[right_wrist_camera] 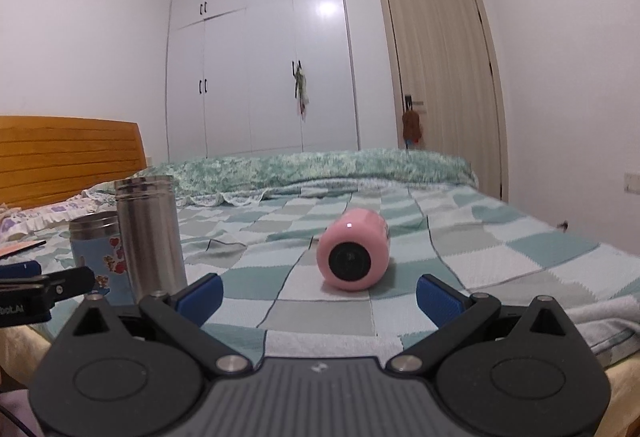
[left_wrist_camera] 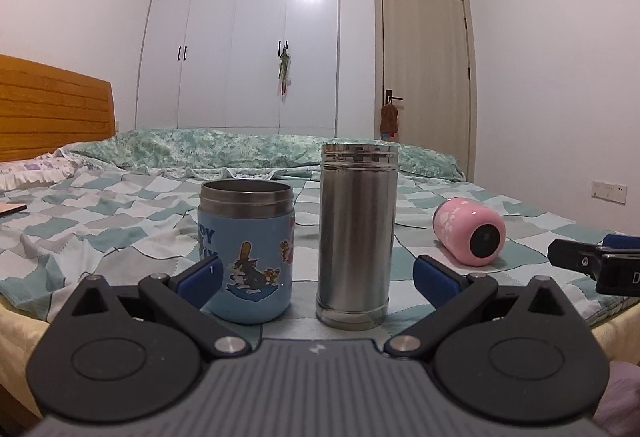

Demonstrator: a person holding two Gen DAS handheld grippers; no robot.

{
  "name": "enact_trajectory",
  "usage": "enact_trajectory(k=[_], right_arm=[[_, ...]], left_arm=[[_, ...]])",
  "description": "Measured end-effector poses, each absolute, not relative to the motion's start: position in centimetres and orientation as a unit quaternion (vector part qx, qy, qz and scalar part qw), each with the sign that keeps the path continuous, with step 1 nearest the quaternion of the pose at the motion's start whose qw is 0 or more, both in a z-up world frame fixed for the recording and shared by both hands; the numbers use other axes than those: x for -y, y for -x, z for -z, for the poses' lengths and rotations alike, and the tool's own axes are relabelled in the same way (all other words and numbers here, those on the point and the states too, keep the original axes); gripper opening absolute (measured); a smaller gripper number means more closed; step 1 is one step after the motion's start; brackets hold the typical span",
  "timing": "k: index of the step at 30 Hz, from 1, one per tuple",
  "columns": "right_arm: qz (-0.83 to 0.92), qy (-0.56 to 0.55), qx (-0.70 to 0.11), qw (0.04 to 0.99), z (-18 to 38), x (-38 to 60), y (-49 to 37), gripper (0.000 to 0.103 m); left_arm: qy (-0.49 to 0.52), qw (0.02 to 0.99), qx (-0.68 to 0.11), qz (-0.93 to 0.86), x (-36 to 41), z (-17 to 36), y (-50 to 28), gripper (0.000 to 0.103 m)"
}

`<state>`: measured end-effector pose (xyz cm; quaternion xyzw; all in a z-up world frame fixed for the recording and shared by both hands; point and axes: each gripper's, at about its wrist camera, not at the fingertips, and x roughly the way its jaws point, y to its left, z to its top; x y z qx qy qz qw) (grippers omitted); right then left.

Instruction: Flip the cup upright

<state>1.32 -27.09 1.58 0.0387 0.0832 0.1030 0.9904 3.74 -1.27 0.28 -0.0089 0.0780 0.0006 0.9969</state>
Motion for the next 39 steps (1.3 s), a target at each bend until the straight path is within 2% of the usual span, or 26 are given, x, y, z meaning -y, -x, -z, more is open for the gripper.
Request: enact_trajectory(k=[39], right_arm=[[-0.101,-0.017,-0.067,0.993,-1.76,26.46,-0.33,0.103]], left_arm=[[0.002,0.997,-0.075,-0.002,1.05,-0.29,-3.17,0.103]])
